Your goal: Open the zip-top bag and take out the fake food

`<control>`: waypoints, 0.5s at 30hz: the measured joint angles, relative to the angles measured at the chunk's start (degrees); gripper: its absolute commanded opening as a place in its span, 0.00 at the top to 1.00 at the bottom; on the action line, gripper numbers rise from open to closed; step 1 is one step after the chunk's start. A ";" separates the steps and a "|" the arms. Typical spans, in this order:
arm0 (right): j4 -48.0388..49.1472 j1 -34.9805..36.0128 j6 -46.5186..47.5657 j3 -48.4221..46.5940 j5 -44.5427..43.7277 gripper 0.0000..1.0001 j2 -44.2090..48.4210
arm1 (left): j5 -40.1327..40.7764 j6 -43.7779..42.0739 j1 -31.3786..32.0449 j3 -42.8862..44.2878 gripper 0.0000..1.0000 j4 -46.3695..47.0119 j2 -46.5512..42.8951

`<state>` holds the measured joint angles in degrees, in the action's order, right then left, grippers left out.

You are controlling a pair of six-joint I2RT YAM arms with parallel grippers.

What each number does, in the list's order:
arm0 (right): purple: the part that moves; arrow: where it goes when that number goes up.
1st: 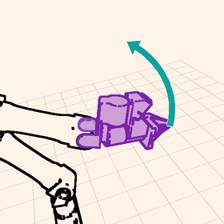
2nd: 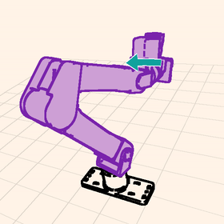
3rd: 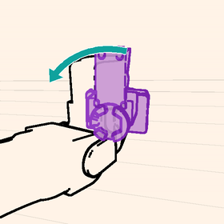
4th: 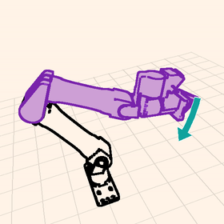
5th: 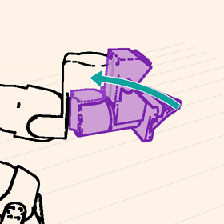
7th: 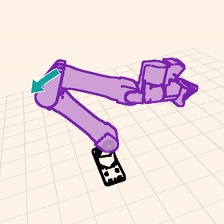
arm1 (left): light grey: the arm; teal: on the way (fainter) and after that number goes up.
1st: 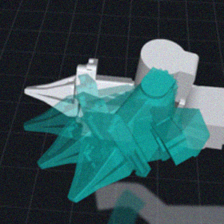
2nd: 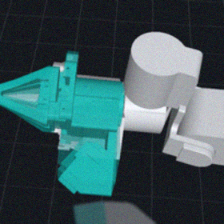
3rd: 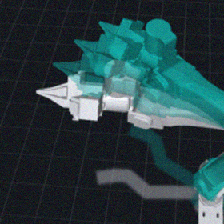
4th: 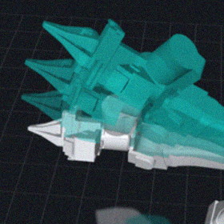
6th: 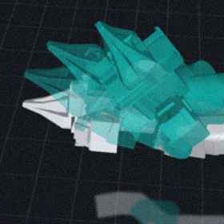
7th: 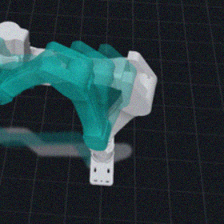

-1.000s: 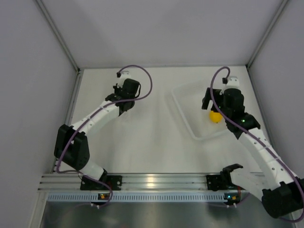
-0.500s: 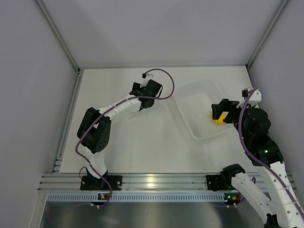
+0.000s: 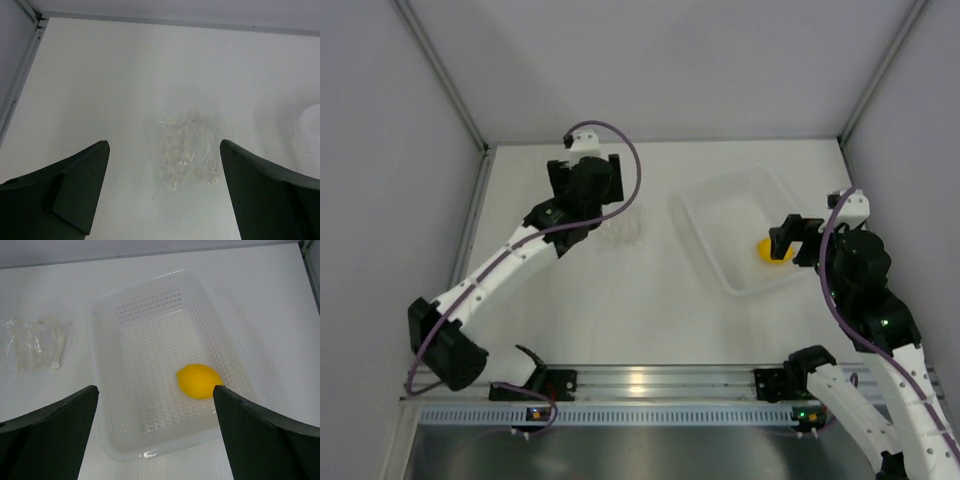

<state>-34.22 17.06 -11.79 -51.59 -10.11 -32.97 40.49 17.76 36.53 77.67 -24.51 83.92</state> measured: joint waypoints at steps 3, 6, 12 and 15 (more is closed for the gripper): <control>-1.11 0.02 0.26 -1.01 -0.72 0.01 -0.22 | 0.22 1.90 -0.13 -5.14 0.02 1.38 -10.51; -1.97 0.02 0.28 -1.42 -1.31 0.00 -0.15 | 1.09 2.95 -0.22 -10.99 0.02 1.57 -20.02; -3.85 0.07 0.85 -1.44 -2.38 0.01 2.40 | 0.02 4.00 -0.39 -22.01 0.02 -1.29 -37.86; -4.24 0.13 1.33 -1.40 -2.67 0.01 5.75 | -0.83 3.93 -0.39 -23.30 0.02 -4.76 -45.81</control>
<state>-38.46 17.19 -10.46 -52.99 -12.78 -27.22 39.66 21.69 36.14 54.37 -29.28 38.11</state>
